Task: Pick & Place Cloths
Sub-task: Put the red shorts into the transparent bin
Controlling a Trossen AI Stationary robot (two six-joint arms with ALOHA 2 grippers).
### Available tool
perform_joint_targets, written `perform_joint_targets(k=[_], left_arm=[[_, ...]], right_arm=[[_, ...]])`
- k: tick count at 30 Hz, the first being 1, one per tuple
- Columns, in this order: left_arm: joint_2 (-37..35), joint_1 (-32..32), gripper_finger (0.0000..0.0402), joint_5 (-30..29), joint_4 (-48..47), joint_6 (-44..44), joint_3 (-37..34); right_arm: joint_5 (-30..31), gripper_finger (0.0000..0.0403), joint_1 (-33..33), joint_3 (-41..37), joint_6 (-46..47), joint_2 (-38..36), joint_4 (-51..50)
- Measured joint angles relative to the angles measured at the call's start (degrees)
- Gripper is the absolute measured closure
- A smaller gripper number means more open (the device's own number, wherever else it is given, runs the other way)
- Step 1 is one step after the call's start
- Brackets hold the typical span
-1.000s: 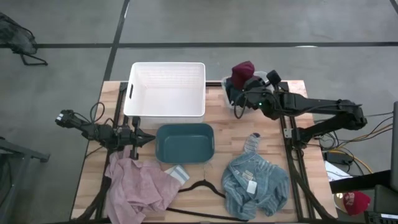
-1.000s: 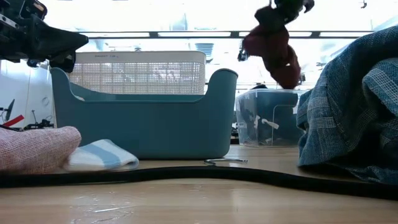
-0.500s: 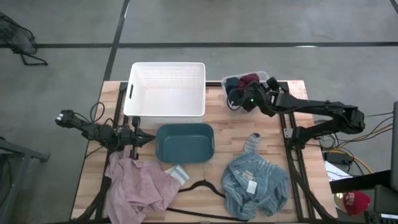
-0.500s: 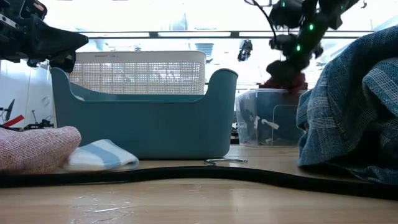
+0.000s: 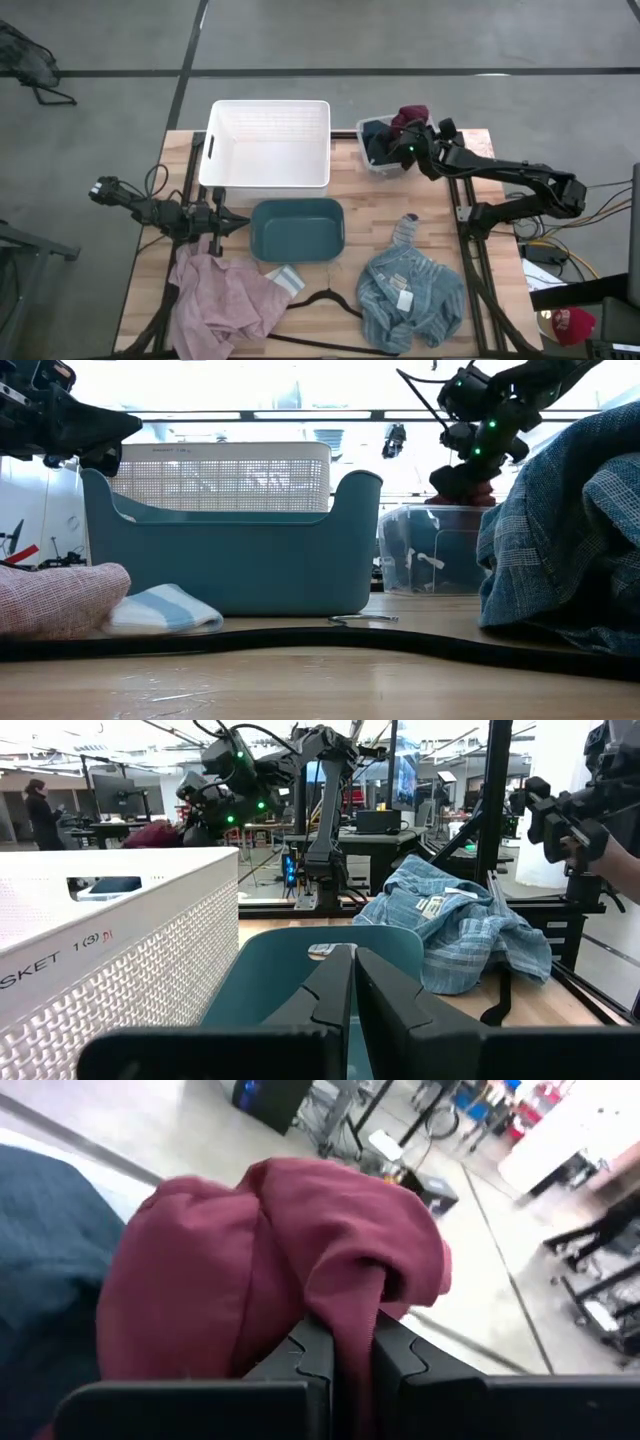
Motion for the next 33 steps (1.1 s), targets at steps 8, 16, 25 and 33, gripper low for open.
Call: perform_joint_targets(k=[8,16,25,33], left_arm=[[-0.02,0.01,0.0376,-0.02,0.01,-0.01,0.00],[0.00,-0.01,0.0376,-0.02,0.01,0.01,0.00],[-0.01,0.00,0.0376,-0.02,-0.01,-0.01,0.00],[-0.02,-0.01,0.0376,0.00,0.01,-0.01,0.00]], right_arm=[[1.06,0.0387,0.12,0.07,-1.73,-0.31,5.13],[1.96,0.0382,0.04,0.07,-10.23,-0.37,17.86],[-0.41,0.0380,-0.10,0.09,-7.25,0.25,10.45],[-11.40,0.0373,-1.70,0.07,-4.10,2.48,4.61]])
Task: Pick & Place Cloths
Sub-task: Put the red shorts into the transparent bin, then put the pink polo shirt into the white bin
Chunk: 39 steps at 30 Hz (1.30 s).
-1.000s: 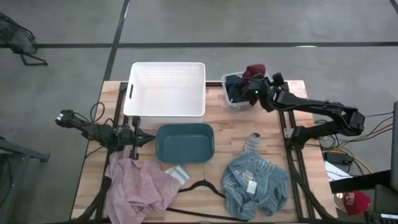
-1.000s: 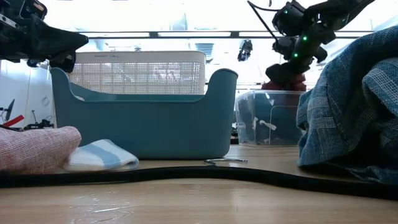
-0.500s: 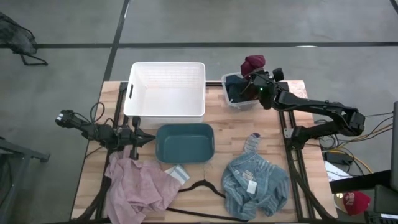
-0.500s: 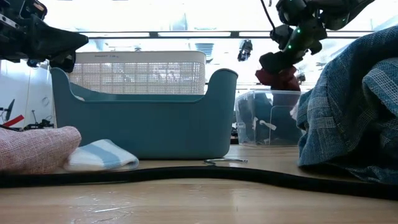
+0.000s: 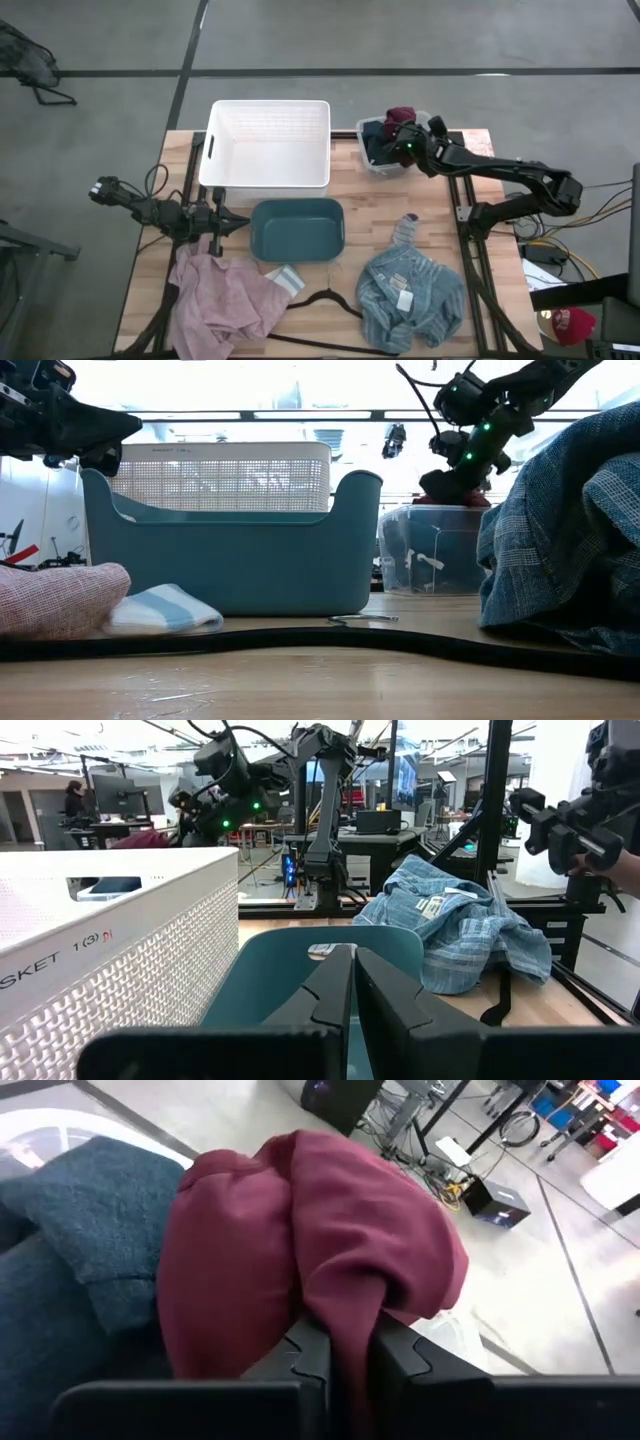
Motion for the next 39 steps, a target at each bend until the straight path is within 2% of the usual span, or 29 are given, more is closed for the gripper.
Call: perform_joint_targets(k=[3,7,16,24,28,32,35,39], left_arm=[[0.01,0.02,0.0376,-0.02,-0.01,0.00,0.00],[0.01,0.02,0.0376,-0.02,0.00,0.00,0.00],[0.00,0.01,0.0376,-0.01,0.00,0.01,0.00],[0.00,0.01,0.0376,-0.02,0.00,0.01,0.00],[0.02,0.02,0.0376,0.00,0.00,0.00,0.00],[0.01,0.01,0.0376,-0.02,-0.01,0.00,0.00],[0.01,0.00,0.0376,0.00,0.00,0.00,0.00],[0.00,0.02,0.0376,-0.01,0.00,0.00,0.00]], right_arm=[[-0.58,0.0351,-0.38,0.00,1.02,0.54,-0.05],[-5.22,0.0307,-1.07,0.00,1.35,0.56,-0.52],[-5.60,0.0179,0.08,3.49,2.93,-0.64,-0.73],[-5.77,0.0103,5.26,8.73,3.72,-2.57,-3.67],[-6.96,0.0080,9.39,10.39,6.43,-2.57,-6.25],[-11.28,0.0070,14.62,10.06,10.73,-2.55,-6.53],[-14.92,0.0073,19.38,9.36,11.69,-2.55,-4.53],[-15.26,0.0091,26.52,8.22,11.40,-2.52,0.91]])
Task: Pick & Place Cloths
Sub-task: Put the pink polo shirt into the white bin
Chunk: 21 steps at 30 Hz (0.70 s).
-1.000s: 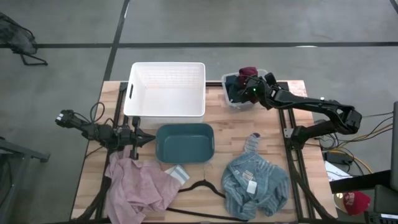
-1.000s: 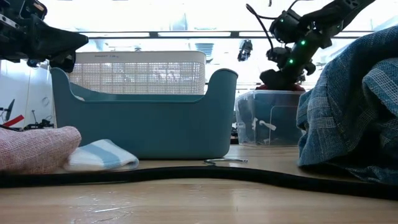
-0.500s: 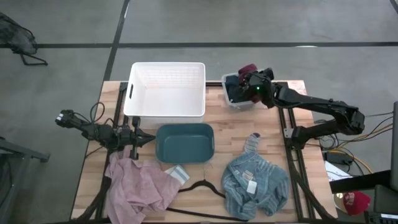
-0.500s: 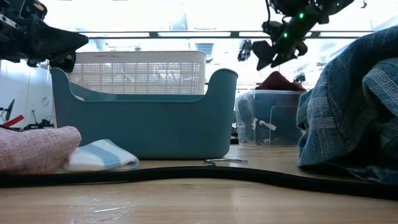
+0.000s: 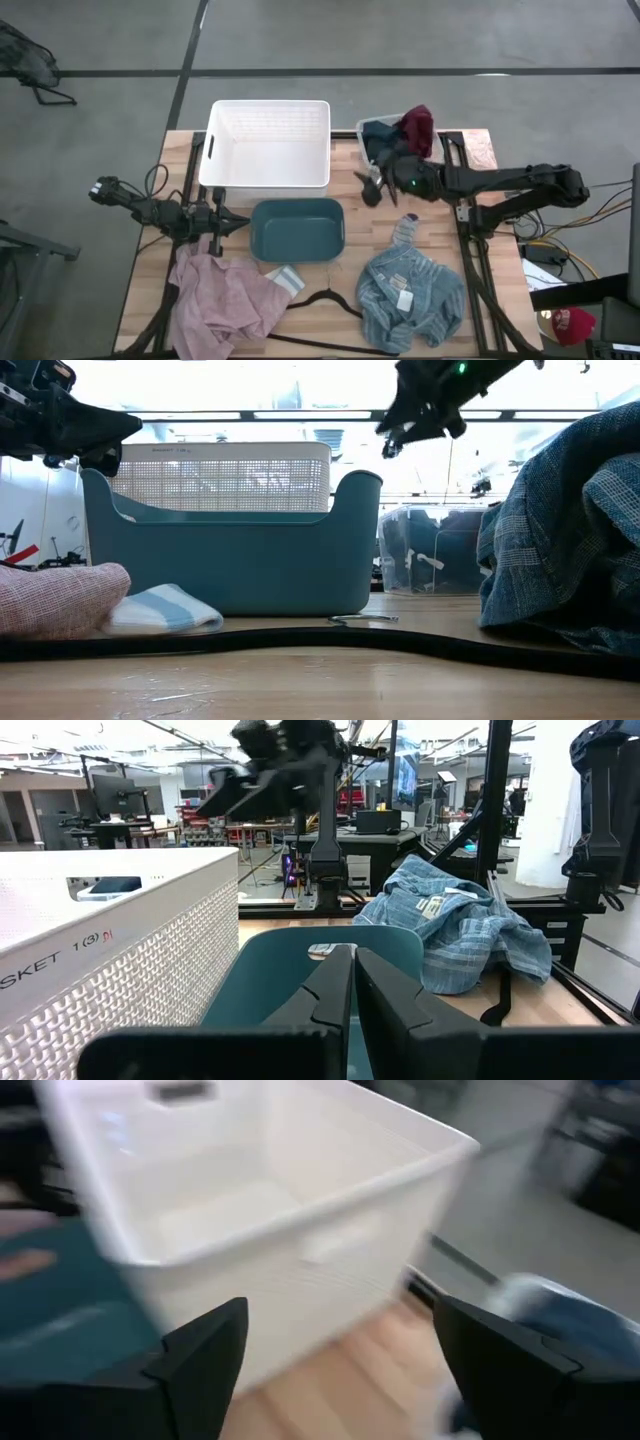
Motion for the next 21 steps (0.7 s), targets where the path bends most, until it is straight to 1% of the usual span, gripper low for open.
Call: perform_joint_targets(k=[3,6,9,13,17,21], left_arm=[[0.01,-0.02,0.0376,-0.01,-0.01,0.01,0.00],[0.00,0.00,0.0376,-0.02,-0.02,0.01,0.00],[0.00,0.00,0.0376,-0.02,0.00,-0.01,0.00],[0.00,-0.02,0.0376,-0.02,-0.02,-0.01,0.00],[0.02,-0.02,0.0376,-0.02,-0.02,0.00,0.00],[0.00,0.00,0.0376,-0.02,0.00,0.02,0.00]], right_arm=[[-0.01,0.0109,4.60,-0.95,-1.18,0.01,5.70],[0.04,0.0129,8.58,-2.57,-3.83,0.19,13.61],[0.02,0.0149,11.91,-4.45,-6.05,0.24,18.39],[-0.02,0.0172,15.59,-4.90,-5.93,0.25,21.09],[-0.18,0.0190,18.88,-4.94,-9.13,0.24,23.16],[-0.11,0.0207,20.68,-4.94,-11.01,0.24,24.50]])
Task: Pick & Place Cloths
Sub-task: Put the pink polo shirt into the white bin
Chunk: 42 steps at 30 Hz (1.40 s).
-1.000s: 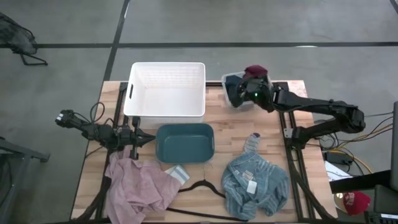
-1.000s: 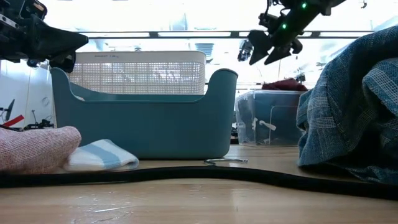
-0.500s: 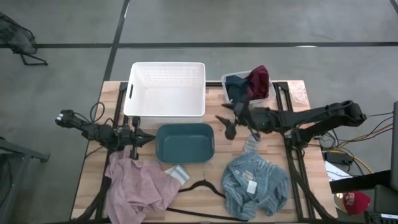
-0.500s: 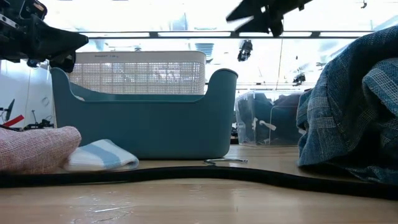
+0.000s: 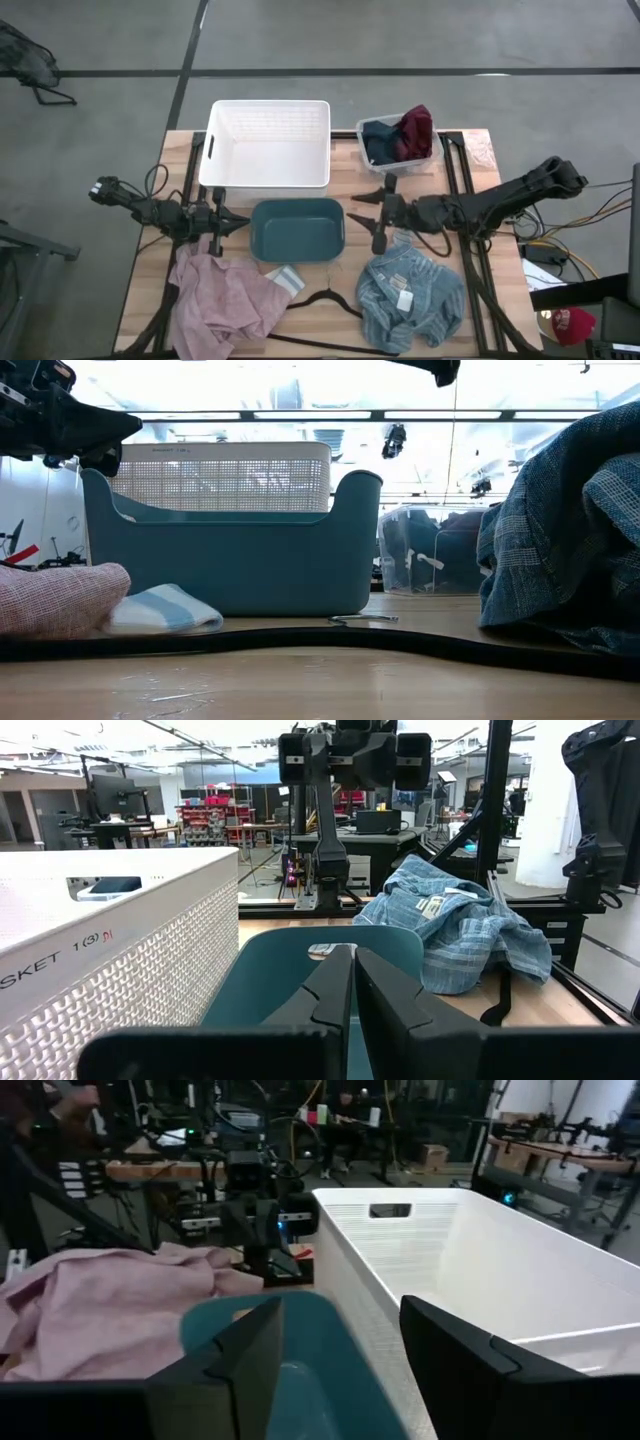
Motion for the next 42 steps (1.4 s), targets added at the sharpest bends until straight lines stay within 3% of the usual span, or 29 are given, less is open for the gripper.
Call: perform_joint_targets(k=[15,20,27,32,37,42], left_arm=[[0.00,0.00,0.0376,-0.07,0.10,0.02,0.00],[0.22,0.09,0.0376,-1.05,7.41,-8.30,0.00],[0.68,0.13,0.0376,1.37,20.25,-12.89,0.16],[2.38,0.05,0.0376,11.70,17.80,-14.19,4.24],[8.99,-0.01,0.0368,12.79,12.06,-17.61,9.35],[18.46,-0.15,0.0314,13.11,3.97,-19.43,17.78]], right_arm=[[-4.08,0.0261,0.70,0.00,0.17,0.00,1.29],[-4.08,0.0282,0.73,0.00,0.45,0.00,1.51],[-4.08,0.0314,0.70,0.00,0.43,0.00,1.78],[-4.06,0.0337,0.68,-0.07,0.23,0.00,1.74],[-4.06,0.0355,0.68,-0.27,0.21,0.00,1.71],[-4.06,0.0369,0.68,-0.28,0.21,0.00,1.80]])
